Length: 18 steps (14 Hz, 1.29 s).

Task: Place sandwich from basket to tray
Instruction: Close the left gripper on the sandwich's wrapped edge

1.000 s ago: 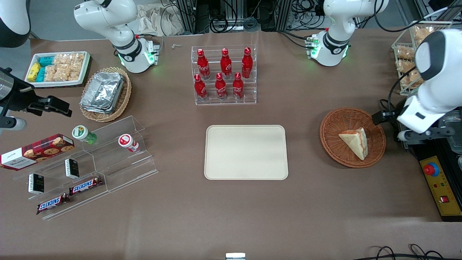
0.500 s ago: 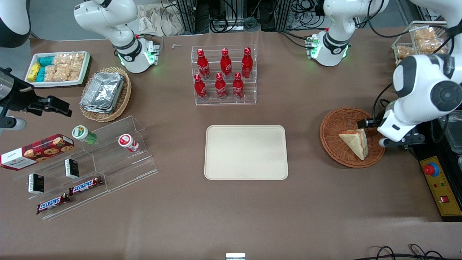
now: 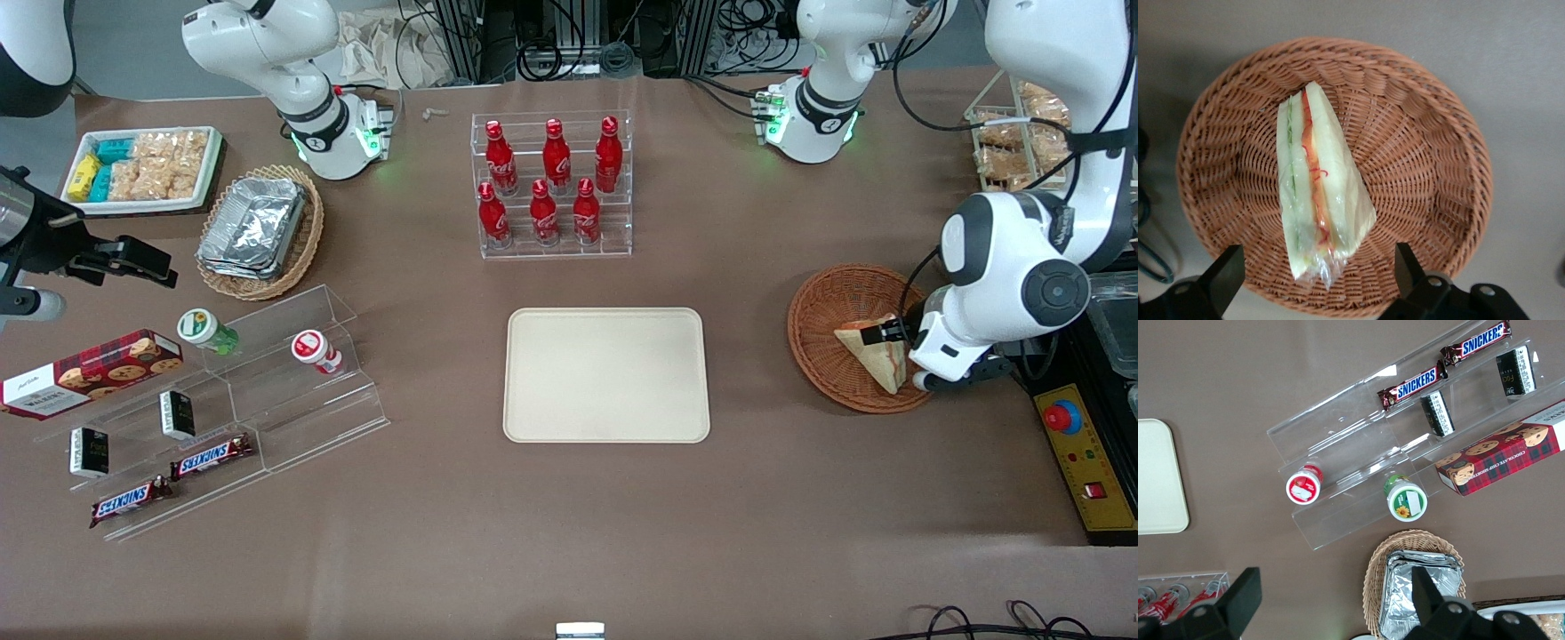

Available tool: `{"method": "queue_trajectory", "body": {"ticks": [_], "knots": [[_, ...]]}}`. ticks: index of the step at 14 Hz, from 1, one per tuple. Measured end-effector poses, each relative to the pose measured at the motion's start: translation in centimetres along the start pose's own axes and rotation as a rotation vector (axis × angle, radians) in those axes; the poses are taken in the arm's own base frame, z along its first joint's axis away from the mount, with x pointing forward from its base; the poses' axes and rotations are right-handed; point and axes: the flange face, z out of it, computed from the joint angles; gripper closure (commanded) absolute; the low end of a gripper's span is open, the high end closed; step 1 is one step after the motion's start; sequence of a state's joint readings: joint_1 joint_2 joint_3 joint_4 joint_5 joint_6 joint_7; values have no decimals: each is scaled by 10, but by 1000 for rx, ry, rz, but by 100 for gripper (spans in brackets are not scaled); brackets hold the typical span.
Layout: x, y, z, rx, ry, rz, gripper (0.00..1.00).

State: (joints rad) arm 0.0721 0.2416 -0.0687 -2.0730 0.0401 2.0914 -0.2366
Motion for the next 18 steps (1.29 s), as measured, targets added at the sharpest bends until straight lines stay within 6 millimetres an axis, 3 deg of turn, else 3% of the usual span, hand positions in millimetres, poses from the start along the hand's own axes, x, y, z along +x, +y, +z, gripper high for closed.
{"method": "queue_trajectory", "body": {"ticks": [5, 10, 14, 16, 18], "knots": [[-1, -12, 17, -20, -9, -52, 6], [2, -4, 29, -28, -4, -127, 21], [3, 1, 35, -28, -6, -158, 45], [3, 3, 35, -29, -4, -164, 70], [3, 3, 34, -29, -3, -168, 86]]}}
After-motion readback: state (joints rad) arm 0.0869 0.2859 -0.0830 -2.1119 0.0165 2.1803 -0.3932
